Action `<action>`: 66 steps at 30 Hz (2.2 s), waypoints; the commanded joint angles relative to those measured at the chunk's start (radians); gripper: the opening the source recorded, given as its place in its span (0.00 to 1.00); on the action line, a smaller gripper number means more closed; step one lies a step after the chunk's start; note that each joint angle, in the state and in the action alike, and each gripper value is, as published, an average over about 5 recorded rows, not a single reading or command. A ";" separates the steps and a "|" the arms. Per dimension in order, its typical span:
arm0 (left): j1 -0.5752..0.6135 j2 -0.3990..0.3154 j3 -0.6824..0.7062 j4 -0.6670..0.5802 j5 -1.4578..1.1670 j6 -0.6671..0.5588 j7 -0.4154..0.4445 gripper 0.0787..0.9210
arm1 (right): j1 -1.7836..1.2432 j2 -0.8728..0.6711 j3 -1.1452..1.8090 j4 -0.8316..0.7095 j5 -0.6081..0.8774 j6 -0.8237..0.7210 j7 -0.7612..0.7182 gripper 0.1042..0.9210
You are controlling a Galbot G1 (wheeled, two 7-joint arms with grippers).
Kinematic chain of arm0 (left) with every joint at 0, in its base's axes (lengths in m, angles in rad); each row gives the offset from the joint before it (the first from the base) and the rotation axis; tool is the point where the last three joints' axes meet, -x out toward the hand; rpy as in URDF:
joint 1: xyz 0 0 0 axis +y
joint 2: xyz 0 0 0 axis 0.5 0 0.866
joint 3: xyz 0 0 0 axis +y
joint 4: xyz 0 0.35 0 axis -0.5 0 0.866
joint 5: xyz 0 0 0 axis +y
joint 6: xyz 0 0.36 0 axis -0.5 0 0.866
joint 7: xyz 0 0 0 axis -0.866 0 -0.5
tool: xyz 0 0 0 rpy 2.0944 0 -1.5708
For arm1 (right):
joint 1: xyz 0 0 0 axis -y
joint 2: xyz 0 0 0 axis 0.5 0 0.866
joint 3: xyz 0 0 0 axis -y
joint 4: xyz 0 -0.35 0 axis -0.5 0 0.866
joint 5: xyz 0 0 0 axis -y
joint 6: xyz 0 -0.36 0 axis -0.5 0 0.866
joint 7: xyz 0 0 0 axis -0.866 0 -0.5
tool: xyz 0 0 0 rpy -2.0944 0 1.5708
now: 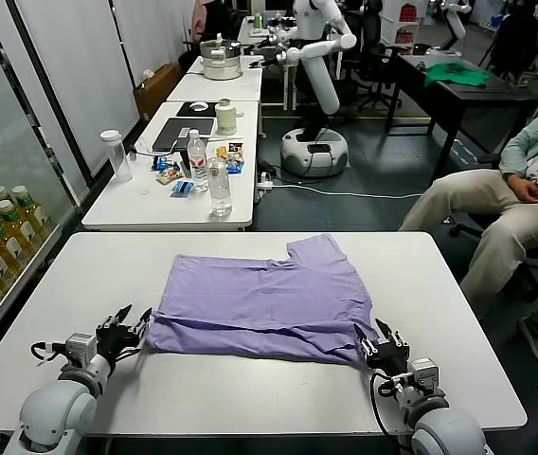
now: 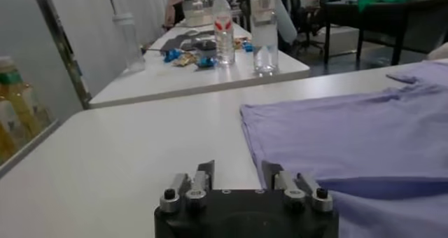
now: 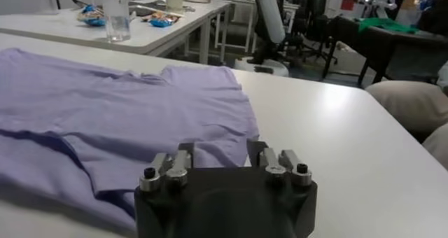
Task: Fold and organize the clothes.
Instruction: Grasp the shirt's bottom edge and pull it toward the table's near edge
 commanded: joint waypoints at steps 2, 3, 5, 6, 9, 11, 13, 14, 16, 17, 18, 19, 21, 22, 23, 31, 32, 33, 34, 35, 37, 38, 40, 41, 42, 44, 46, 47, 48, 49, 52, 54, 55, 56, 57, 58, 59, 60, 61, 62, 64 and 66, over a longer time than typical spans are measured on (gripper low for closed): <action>0.104 -0.017 -0.033 -0.108 -0.116 -0.019 -0.046 0.75 | -0.113 -0.031 0.058 0.063 0.028 -0.008 0.008 0.85; 0.120 -0.027 -0.024 -0.113 -0.112 -0.009 -0.045 0.78 | -0.119 -0.027 0.053 0.064 0.029 -0.011 0.011 0.86; 0.142 -0.048 -0.005 -0.114 -0.096 0.018 -0.043 0.84 | -0.126 -0.017 0.043 0.063 0.029 -0.018 0.017 0.87; 0.146 -0.058 0.003 -0.111 -0.087 0.032 -0.042 0.86 | -0.126 -0.011 0.037 0.060 0.031 -0.022 0.021 0.88; 0.145 -0.079 0.016 -0.090 -0.058 0.071 -0.046 0.88 | -0.121 0.000 0.024 0.043 0.039 -0.026 0.028 0.88; 0.141 -0.084 0.018 -0.076 -0.037 0.096 -0.056 0.88 | -0.119 0.004 0.020 0.035 0.044 -0.025 0.028 0.88; 0.142 -0.083 0.016 -0.068 -0.024 0.115 -0.067 0.88 | -0.121 0.006 0.019 0.032 0.051 -0.023 0.026 0.88; 0.143 -0.082 0.015 -0.066 -0.021 0.120 -0.070 0.88 | -0.122 0.007 0.019 0.030 0.056 -0.022 0.026 0.88; 0.144 -0.080 0.014 -0.064 -0.021 0.123 -0.070 0.88 | -0.122 0.009 0.016 0.021 0.070 -0.024 0.029 0.88; 0.143 -0.080 0.015 -0.063 -0.022 0.123 -0.070 0.88 | -0.121 0.010 0.014 0.016 0.078 -0.026 0.031 0.86; 0.141 -0.081 0.016 -0.061 -0.023 0.123 -0.068 0.88 | -0.120 0.012 0.011 0.011 0.085 -0.027 0.032 0.85; 0.138 -0.081 0.017 -0.059 -0.025 0.123 -0.066 0.88 | -0.119 0.014 0.007 0.007 0.090 -0.028 0.032 0.83; 0.134 -0.084 0.019 -0.055 -0.027 0.123 -0.064 0.86 | -0.116 0.018 0.000 0.003 0.095 -0.028 0.031 0.76; 0.133 -0.084 0.020 -0.052 -0.028 0.123 -0.062 0.84 | -0.115 0.019 -0.003 0.002 0.096 -0.027 0.031 0.73; 0.133 -0.085 0.021 -0.051 -0.028 0.123 -0.062 0.80 | -0.113 0.020 -0.005 0.002 0.098 -0.027 0.031 0.69; 0.127 -0.106 0.036 -0.041 -0.027 0.110 -0.064 0.54 | -0.103 0.024 -0.010 -0.007 0.108 -0.014 0.025 0.41; 0.126 -0.110 0.038 -0.044 -0.027 0.109 -0.063 0.50 | -0.101 0.026 -0.012 -0.007 0.108 -0.012 0.025 0.37; 0.124 -0.114 0.039 -0.049 -0.028 0.108 -0.063 0.47 | -0.101 0.027 -0.013 -0.005 0.108 -0.009 0.025 0.34; 0.123 -0.116 0.039 -0.055 -0.029 0.107 -0.063 0.44 | -0.102 0.028 -0.012 0.001 0.108 -0.010 0.025 0.30; 0.126 -0.117 0.039 -0.070 -0.031 0.105 -0.063 0.39 | -0.106 0.027 -0.010 0.013 0.108 -0.011 0.026 0.26; 0.140 -0.116 0.032 -0.109 -0.041 0.104 -0.064 0.33 | -0.123 0.019 0.002 0.056 0.108 -0.017 0.027 0.20; 0.150 -0.113 0.026 -0.137 -0.049 0.104 -0.066 0.29 | -0.133 0.012 0.010 0.082 0.109 -0.020 0.028 0.16; 0.177 -0.104 0.011 -0.200 -0.068 0.107 -0.073 0.23 | -0.159 -0.005 0.032 0.142 0.112 -0.027 0.031 0.09; 0.192 -0.097 0.003 -0.232 -0.079 0.109 -0.080 0.19 | -0.175 -0.015 0.045 0.173 0.115 -0.031 0.033 0.07; 0.210 -0.091 -0.006 -0.263 -0.090 0.112 -0.086 0.16 | -0.191 -0.024 0.058 0.201 0.118 -0.037 0.034 0.04; 0.245 -0.077 -0.023 -0.308 -0.107 0.115 -0.098 0.09 | -0.233 -0.040 0.086 0.251 0.120 -0.048 0.036 0.02; 0.287 -0.062 -0.042 -0.342 -0.119 0.112 -0.107 0.04 | -0.283 -0.052 0.117 0.293 0.118 -0.055 0.037 0.01; 0.307 -0.055 -0.054 -0.355 -0.122 0.110 -0.109 0.03 | -0.313 -0.055 0.132 0.311 0.115 -0.057 0.038 0.01; 0.329 -0.048 -0.067 -0.367 -0.126 0.108 -0.113 0.02 | -0.342 -0.058 0.146 0.327 0.112 -0.057 0.039 0.01; 0.347 -0.043 -0.081 -0.376 -0.130 0.105 -0.115 0.02 | -0.368 -0.058 0.156 0.341 0.110 -0.056 0.041 0.01; 0.400 -0.033 -0.125 -0.388 -0.149 0.099 -0.118 0.02 | -0.443 -0.055 0.184 0.373 0.104 -0.056 0.048 0.01; 0.434 -0.030 -0.138 -0.384 -0.154 0.089 -0.118 0.02 | -0.484 -0.053 0.196 0.388 0.100 -0.057 0.051 0.01; 0.447 -0.030 -0.137 -0.379 -0.152 0.082 -0.117 0.02 | -0.501 -0.053 0.196 0.393 0.094 -0.056 0.052 0.01; 0.460 -0.031 -0.134 -0.374 -0.146 0.075 -0.116 0.02 | -0.517 -0.052 0.194 0.395 0.084 -0.055 0.052 0.01; 0.472 -0.033 -0.130 -0.368 -0.137 0.069 -0.115 0.02 | -0.532 -0.050 0.190 0.395 0.072 -0.052 0.052 0.01; 0.479 -0.035 -0.127 -0.363 -0.122 0.067 -0.116 0.02 | -0.543 -0.048 0.186 0.395 0.061 -0.050 0.051 0.01; 0.483 -0.036 -0.125 -0.358 -0.102 0.070 -0.116 0.02 | -0.551 -0.045 0.181 0.389 0.046 -0.046 0.050 0.01; 0.485 -0.036 -0.124 -0.351 -0.082 0.076 -0.117 0.02 | -0.556 -0.041 0.175 0.381 0.035 -0.043 0.049 0.01; 0.484 -0.035 -0.125 -0.344 -0.064 0.083 -0.116 0.02 | -0.555 -0.038 0.170 0.372 0.025 -0.040 0.049 0.01; 0.481 -0.033 -0.126 -0.338 -0.050 0.091 -0.115 0.02 | -0.552 -0.035 0.166 0.362 0.017 -0.037 0.048 0.01; 0.474 -0.030 -0.129 -0.333 -0.041 0.102 -0.110 0.02 | -0.544 -0.032 0.159 0.349 0.006 -0.034 0.046 0.02; 0.469 -0.030 -0.136 -0.347 -0.044 0.110 -0.107 0.04 | -0.534 -0.033 0.160 0.354 0.004 -0.032 0.043 0.05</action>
